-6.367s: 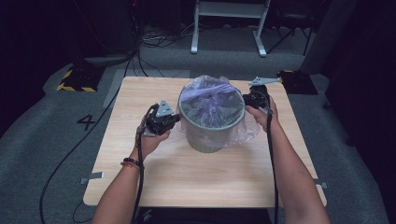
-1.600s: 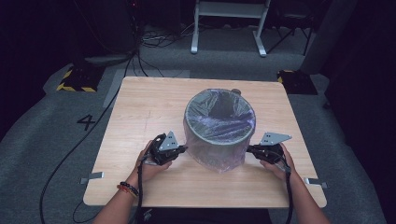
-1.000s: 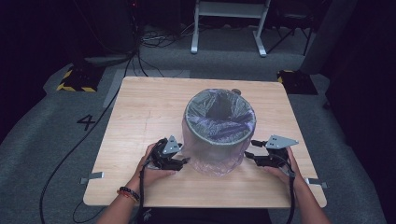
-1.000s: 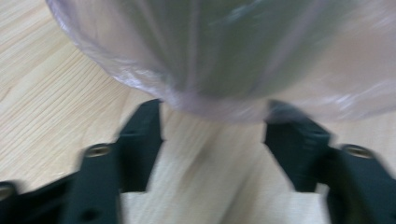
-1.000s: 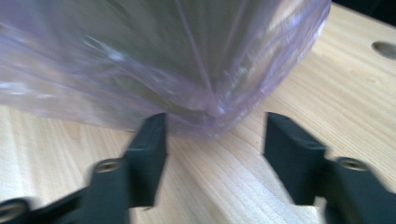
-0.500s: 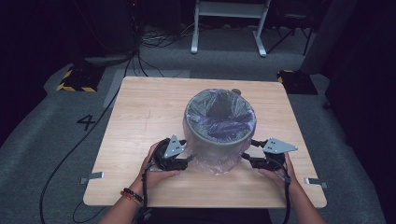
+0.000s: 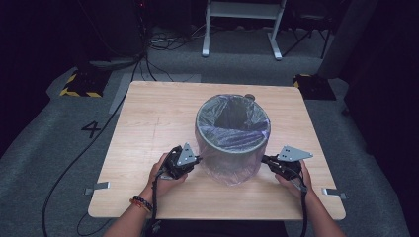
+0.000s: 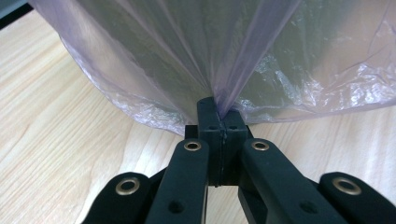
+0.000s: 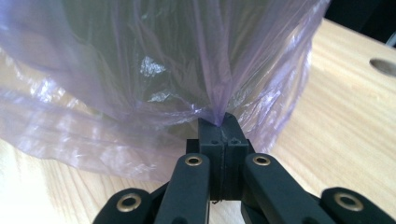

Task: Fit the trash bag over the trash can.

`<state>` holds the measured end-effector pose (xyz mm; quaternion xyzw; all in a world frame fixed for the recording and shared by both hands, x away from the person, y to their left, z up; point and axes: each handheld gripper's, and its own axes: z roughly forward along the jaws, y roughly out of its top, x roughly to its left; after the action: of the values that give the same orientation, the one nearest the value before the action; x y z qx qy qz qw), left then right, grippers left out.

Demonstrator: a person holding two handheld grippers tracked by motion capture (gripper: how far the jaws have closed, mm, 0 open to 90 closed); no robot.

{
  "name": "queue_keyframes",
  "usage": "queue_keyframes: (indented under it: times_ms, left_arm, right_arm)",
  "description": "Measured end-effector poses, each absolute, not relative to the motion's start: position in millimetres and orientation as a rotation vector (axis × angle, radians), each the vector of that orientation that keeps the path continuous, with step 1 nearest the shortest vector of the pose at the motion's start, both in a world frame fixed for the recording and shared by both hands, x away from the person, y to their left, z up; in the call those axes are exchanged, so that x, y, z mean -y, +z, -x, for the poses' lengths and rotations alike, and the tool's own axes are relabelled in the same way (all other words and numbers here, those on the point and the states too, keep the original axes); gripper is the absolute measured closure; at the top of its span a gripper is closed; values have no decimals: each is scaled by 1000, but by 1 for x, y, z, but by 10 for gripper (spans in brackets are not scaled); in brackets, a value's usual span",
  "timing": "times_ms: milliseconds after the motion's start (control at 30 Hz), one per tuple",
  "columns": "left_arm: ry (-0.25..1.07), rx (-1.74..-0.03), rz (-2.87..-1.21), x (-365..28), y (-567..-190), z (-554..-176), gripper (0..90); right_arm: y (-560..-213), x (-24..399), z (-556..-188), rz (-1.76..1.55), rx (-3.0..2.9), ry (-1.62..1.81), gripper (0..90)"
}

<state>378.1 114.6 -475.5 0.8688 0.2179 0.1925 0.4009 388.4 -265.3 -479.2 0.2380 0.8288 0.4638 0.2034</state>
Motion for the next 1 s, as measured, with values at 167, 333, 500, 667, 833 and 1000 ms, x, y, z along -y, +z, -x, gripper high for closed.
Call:
queue_keyframes:
  times_ms: [167,333,500,667,833,1000]
  left_arm:
    - [469,-556,-2227,-118,-480,-381,900]
    - [456,-550,-2266,-118,-484,-383,900]
    - [440,-554,-2287,-117,-487,-384,900]
    - [425,-565,-2294,-116,-490,-385,900]
    - [418,-578,-2302,-115,-492,-386,900]
    - [434,-626,-2270,-119,-495,-389,788]
  right_arm:
    - [-488,267,-394,-706,-2341,1276,900]
    - [-492,266,-396,-716,-2365,1238,900]
    - [-496,265,-398,-737,-2383,1219,900]
    - [-500,265,-402,-763,-2399,1206,900]
    - [-500,266,-402,-772,-2399,1204,900]
    - [-500,266,-403,-779,-2403,1208,900]
